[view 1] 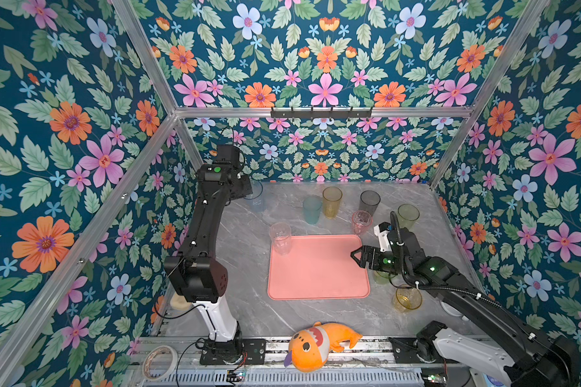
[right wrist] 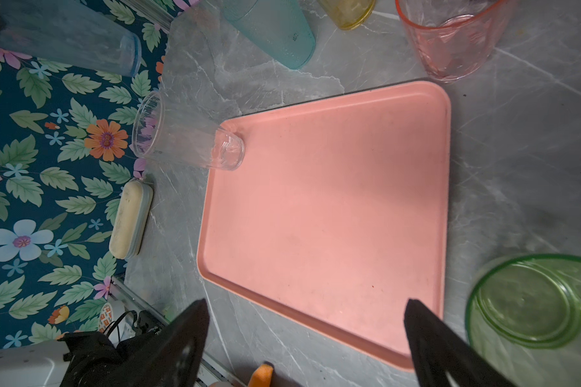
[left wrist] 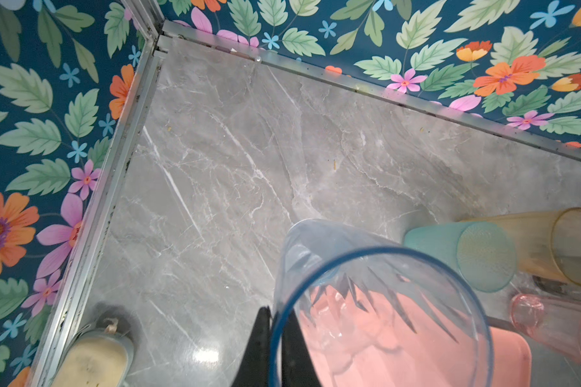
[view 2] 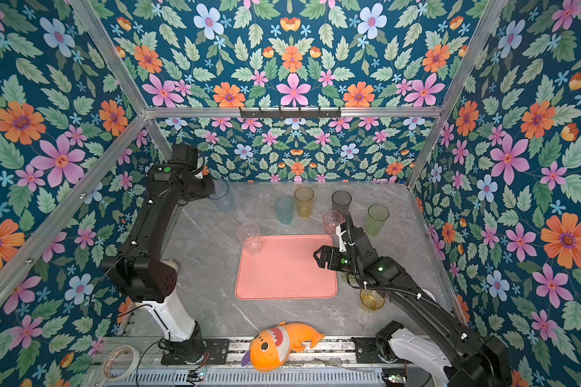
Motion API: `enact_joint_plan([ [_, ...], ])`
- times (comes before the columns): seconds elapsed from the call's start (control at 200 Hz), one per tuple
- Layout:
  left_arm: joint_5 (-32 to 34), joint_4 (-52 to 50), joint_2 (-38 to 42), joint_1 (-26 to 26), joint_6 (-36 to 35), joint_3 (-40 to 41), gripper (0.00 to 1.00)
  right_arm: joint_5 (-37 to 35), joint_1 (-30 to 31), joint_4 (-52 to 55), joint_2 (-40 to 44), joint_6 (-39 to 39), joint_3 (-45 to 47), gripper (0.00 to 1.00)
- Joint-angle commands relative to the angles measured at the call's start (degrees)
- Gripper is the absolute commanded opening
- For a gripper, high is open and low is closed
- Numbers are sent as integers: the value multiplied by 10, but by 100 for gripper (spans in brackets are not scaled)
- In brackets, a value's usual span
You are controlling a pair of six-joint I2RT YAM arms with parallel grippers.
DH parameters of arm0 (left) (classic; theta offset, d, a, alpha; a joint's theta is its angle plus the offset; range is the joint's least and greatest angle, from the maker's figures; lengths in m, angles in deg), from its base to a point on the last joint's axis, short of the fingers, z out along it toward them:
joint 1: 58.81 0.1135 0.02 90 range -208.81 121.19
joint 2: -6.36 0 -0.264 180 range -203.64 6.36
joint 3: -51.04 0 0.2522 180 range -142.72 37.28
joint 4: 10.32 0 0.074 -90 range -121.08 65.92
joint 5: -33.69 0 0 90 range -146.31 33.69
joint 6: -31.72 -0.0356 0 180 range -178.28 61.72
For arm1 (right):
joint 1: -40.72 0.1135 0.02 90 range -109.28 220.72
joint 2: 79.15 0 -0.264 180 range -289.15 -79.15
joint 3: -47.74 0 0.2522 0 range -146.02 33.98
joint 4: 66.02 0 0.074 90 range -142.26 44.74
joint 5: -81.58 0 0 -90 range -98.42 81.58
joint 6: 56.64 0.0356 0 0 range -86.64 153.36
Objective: Place the glasses into the tray
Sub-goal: Place the glass on the tray.
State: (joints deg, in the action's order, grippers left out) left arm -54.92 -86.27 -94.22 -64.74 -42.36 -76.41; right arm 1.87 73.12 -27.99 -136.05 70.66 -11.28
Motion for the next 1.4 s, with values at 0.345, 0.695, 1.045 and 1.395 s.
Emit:
enact_joint_plan([
  [0.345,45,-60,167,-29,-22,119,0,3,0,-19,-14,10,0,92],
  [0.695,47,-67,242,-57,-4,223,0,8,0,-27,-32,11,-7,92],
  [1.045,15,-51,292,-63,-2,333,0,13,0,-19,-36,10,-13,92],
  [1.395,-18,24,334,-96,24,463,0,7,1,-14,-15,16,4,92],
])
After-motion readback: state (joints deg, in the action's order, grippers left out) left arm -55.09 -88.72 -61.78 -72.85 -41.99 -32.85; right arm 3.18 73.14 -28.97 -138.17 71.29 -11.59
